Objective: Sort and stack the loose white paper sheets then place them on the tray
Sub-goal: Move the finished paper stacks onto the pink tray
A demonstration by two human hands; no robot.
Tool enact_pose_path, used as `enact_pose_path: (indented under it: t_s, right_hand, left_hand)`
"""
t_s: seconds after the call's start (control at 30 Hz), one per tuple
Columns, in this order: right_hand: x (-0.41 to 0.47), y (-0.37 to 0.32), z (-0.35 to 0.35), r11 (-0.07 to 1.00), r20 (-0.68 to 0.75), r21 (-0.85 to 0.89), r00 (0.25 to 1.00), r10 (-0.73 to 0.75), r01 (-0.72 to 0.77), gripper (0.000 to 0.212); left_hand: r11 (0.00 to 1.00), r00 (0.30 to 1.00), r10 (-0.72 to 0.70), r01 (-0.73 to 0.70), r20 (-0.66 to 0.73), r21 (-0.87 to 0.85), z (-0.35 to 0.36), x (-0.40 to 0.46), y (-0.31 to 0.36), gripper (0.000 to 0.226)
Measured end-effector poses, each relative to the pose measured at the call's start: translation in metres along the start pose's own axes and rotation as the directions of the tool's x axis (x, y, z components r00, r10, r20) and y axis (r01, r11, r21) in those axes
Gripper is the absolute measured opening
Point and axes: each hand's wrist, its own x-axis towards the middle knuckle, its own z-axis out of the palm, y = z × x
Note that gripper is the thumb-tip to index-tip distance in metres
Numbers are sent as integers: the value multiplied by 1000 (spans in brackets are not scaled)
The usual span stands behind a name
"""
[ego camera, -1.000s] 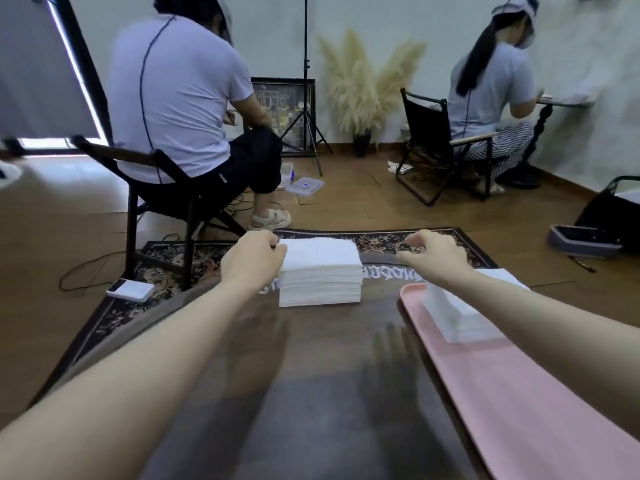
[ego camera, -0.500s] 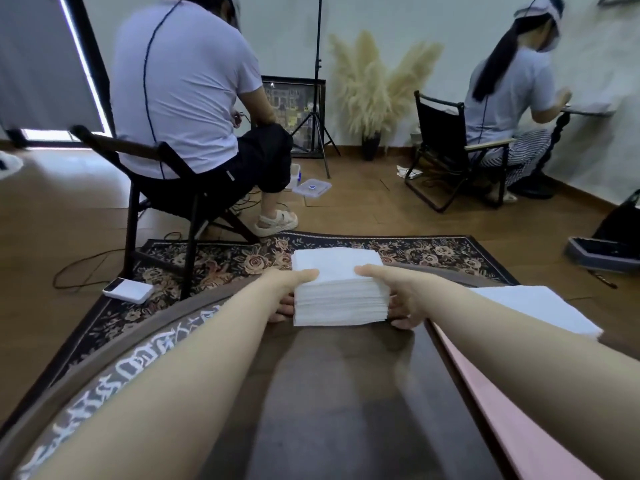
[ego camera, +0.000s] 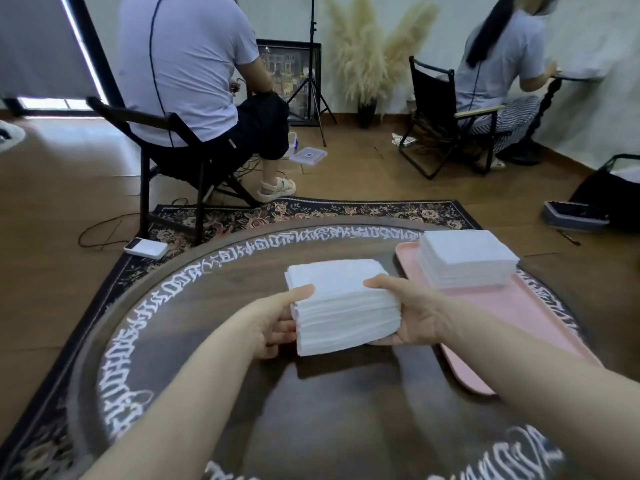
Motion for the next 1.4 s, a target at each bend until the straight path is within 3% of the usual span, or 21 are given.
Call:
enact_pose_path:
  t_s: [0.2,0.4,0.53,0.63,0.7,0.8,0.9,1.03,1.13,1.2,1.3,1.4]
  right_hand:
    - [-49,65,11,981,2,192,1000,-26,25,26]
    - [-83,89,12,968,26,230,994,-106,98,21]
    - [-102,97,8,948,101,296,983,-154,118,20]
    - [-110,99,10,932,154,340,970,-186,125,24]
    - [-114,100,14,934,179,335,964,-196,128,31]
    - [-116,102,16,938,197,317,957,-213,143,41]
    - [-118,102,14,925,207,343,947,-246,165,44]
    - [-118,100,8,890,206,413,932,-299,194,45]
    - [-117,98,5,890,206,402,927,-314,213,34]
    - [-115,98,5,899,205,381,929,-308,214,29]
    - [-113,100,3,900,209,374,925,-317,224,29]
    - [-110,100,1,927,197,181,912,-360,327,49]
  left_hand:
    - [985,974,172,-168,-147,35,19,-53,-54,45]
    - [996,994,86,-86,-73,13,22,-94,-74,42]
    - [998,998,65,-65,4,21,19,-108,-87,64]
    - [995,985,24,-6,171,-102,21,-110,-92,87]
    - [970,970,15,44,243,-238,23,-112,-93,91]
    - [923,976,15,70,217,-379,22,-114,-91,86]
    - [900,988,7,62,157,-432,23,-118,-87,96]
    - [742,999,-43,40,12,-669,24,-113,-87,91]
    - [596,994,-27,99,104,-797,22,-111,-84,90]
    - [556,987,24,119,159,-823,20,-112,-82,89]
    - [640,962,89,144,259,-755,16,-109,-82,85]
    - [833,959,168,-13,230,-553,9,-101,-80,93]
